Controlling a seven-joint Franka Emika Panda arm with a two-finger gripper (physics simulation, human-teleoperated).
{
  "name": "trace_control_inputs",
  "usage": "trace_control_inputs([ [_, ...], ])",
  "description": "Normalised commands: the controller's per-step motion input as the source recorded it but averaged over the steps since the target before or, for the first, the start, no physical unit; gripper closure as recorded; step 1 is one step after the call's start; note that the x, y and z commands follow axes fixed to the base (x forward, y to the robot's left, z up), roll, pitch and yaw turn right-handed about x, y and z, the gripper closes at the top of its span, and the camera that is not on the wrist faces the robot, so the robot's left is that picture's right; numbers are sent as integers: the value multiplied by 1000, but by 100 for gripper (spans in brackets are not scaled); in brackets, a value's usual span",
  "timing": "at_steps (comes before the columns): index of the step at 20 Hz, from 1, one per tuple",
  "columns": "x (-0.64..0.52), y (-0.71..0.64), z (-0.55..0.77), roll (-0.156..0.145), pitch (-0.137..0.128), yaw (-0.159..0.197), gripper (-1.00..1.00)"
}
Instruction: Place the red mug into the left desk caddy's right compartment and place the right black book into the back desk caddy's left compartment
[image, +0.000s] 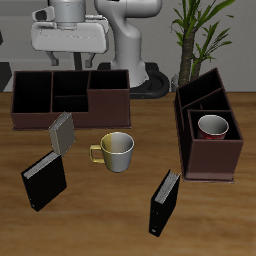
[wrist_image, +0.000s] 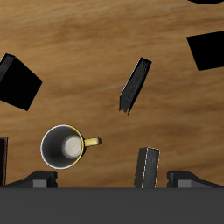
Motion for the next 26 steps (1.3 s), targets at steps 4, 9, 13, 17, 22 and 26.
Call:
trace_control_inputs([
  [4, 154, -297, -42, -50, 11, -29, -100],
  [9, 121, -148, -12, -50, 1, -43, -100],
  [13, 100, -121, -16, -45, -3, -24, -100],
  [17, 70, -104, -120, -17, 12, -8, -100],
  [22, -14, -12, -69, -4, 5, -4, -100],
  [26, -50, 5, 38, -18, -13, 5, -100],
])
